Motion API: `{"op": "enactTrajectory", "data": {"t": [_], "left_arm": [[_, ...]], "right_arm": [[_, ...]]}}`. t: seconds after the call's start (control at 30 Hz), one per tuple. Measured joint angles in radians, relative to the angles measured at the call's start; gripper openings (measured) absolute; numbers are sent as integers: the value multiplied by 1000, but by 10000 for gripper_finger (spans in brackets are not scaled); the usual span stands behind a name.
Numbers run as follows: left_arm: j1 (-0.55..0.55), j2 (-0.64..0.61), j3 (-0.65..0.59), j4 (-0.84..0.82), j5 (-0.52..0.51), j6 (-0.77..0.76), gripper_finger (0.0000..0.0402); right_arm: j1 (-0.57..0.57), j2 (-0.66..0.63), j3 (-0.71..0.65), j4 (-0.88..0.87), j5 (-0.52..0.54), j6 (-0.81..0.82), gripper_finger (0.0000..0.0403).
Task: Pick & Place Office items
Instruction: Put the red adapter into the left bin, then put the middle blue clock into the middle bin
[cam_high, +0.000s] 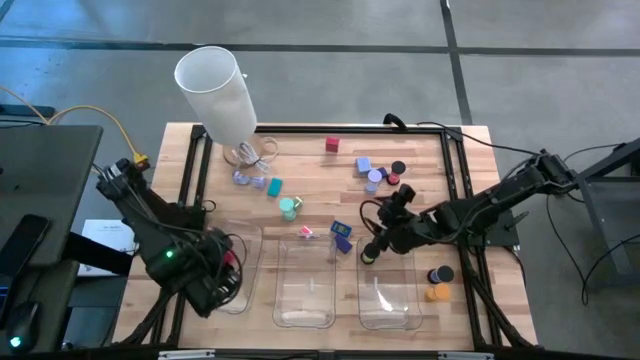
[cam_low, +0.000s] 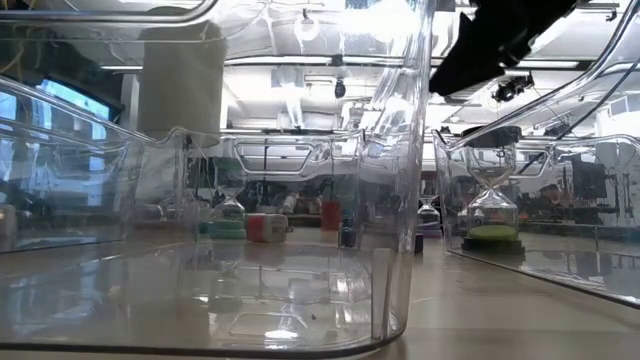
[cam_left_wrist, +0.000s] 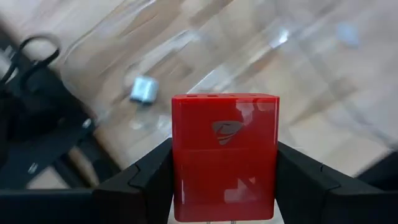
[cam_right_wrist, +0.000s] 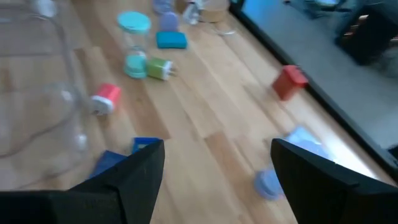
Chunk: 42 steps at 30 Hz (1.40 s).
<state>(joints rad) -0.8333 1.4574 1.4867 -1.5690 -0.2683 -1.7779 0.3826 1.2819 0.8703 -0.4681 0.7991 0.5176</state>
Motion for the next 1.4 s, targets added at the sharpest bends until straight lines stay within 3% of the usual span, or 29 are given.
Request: {"op": "enactTrajectory", "data": {"t": [0.27,0.47,0.7,0.87,1.1,1.4], "left_arm": [[44,-89,-228,25,77,-75,207],[114,-175,-395,237,82,51,207],[223,-234,-564,354,143,129,207],[327,-237,-619,501,144,237,207],[471,-237,-714,612,264,273,210],[527,-237,-732,675,244,369,238]], "right_arm": [[-8,0,0,67,-91,-26,284],[-8,0,0,72,-91,-32,284],[-8,0,0,94,-91,-63,284],[-21,0,0,112,-92,-101,284],[-39,0,0,122,-92,-104,284],[-39,0,0,122,-92,-130,284]]}}
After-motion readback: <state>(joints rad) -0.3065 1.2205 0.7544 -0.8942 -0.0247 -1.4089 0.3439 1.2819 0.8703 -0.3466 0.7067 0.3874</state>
